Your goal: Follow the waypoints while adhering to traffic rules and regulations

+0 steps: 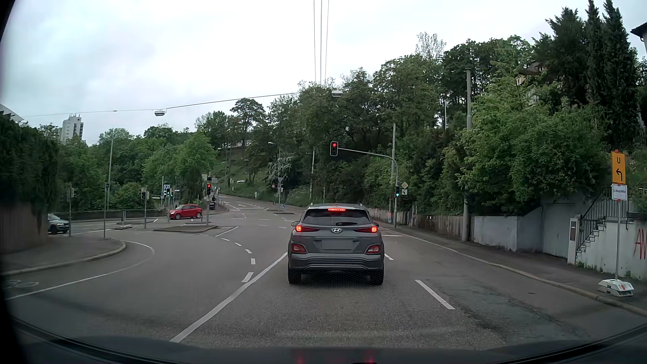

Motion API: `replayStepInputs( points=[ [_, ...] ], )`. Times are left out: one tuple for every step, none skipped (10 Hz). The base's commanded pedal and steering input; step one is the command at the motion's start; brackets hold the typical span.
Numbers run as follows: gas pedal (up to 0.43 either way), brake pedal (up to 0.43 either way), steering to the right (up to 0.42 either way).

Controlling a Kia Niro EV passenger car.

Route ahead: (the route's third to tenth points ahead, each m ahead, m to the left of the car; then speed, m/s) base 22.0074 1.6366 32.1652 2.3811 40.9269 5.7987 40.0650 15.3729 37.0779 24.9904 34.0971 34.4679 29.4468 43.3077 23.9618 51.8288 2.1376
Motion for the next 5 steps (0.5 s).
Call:
replayStepInputs(
  points=[
    [0.000,0.201,-0.005],
    [0.000,0.207,-0.005],
    [0.000,0.207,-0.005],
    [0.000,0.201,-0.007],
    [0.000,0.201,-0.004]
  ],
)
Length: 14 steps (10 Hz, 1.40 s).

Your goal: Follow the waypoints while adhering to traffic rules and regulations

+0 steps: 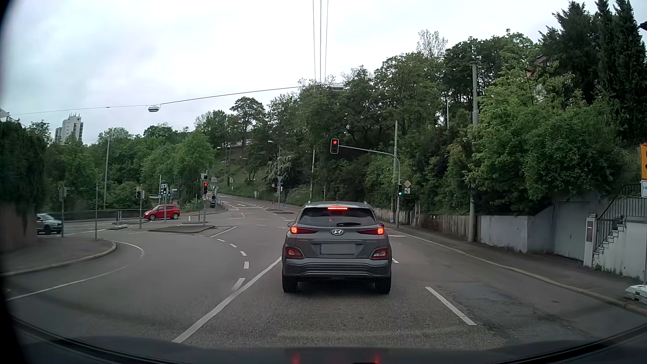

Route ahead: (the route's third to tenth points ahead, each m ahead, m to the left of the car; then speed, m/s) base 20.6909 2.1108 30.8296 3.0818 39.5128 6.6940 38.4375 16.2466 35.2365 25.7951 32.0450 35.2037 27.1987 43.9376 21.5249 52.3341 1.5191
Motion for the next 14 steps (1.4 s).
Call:
replayStepInputs(
  points=[
    [0.000,0.201,-0.004],
    [0.000,0.201,-0.004],
    [0.000,0.207,-0.004],
    [0.000,0.207,-0.004],
    [0.000,0.213,-0.004],
    [0.000,0.220,-0.004],
    [0.000,0.226,-0.004],
    [0.000,0.226,-0.004],
    [0.000,0.226,-0.004],
    [0.000,0.213,-0.004],
    [0.000,0.195,-0.004],
    [0.000,0.183,-0.004],
    [0.000,0.189,-0.004],
    [0.000,0.213,-0.004]
  ],
)
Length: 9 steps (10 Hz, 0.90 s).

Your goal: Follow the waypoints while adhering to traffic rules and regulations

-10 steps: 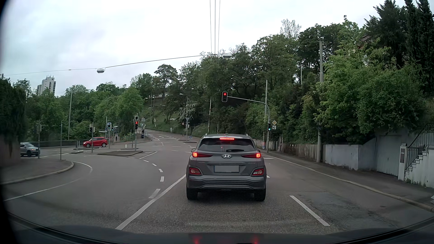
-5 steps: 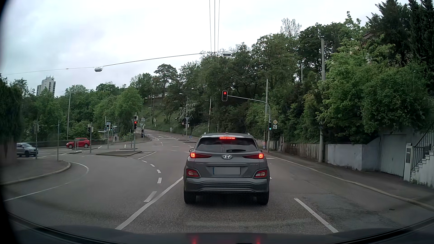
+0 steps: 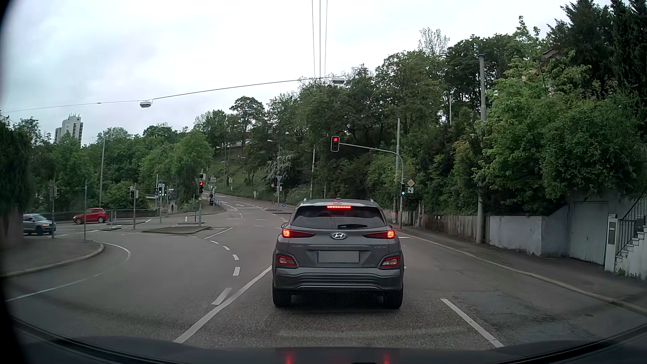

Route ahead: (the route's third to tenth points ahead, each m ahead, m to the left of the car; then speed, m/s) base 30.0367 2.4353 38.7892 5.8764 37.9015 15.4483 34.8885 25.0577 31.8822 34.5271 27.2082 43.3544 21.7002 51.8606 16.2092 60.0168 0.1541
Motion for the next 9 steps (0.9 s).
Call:
replayStepInputs(
  points=[
    [0.000,0.232,-0.004],
    [0.000,0.232,-0.002],
    [0.000,0.232,-0.002],
    [0.000,0.244,-0.002],
    [0.000,0.250,-0.002],
    [0.000,0.256,-0.003],
    [0.000,0.262,-0.004],
    [0.000,0.268,-0.004],
    [0.000,0.268,-0.004]
  ],
)
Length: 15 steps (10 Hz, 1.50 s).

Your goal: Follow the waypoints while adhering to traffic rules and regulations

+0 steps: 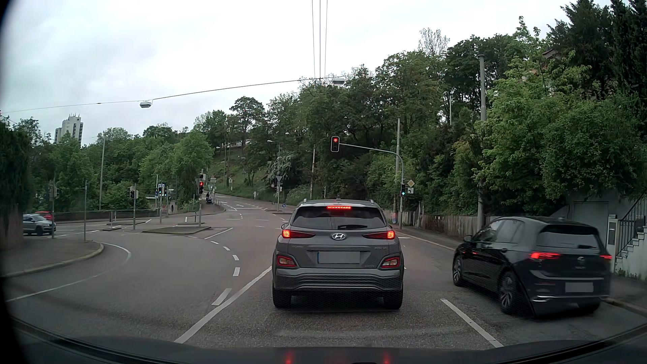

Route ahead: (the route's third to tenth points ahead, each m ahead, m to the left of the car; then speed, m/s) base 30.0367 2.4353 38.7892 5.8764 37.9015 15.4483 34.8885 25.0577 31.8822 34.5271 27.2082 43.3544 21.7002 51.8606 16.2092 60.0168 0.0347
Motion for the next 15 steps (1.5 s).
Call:
replayStepInputs(
  points=[
    [0.000,0.268,-0.004],
    [0.000,0.268,-0.004],
    [0.000,0.274,-0.004],
    [0.000,0.274,-0.004],
    [0.000,0.274,-0.004],
    [0.000,0.280,-0.004],
    [0.000,0.280,-0.004],
    [0.000,0.274,-0.004],
    [0.000,0.274,-0.004],
    [0.000,0.280,-0.005],
    [0.000,0.274,-0.005],
    [0.000,0.280,-0.004],
    [0.000,0.280,-0.005],
    [0.000,0.280,-0.004],
    [0.000,0.280,-0.004]
  ],
)
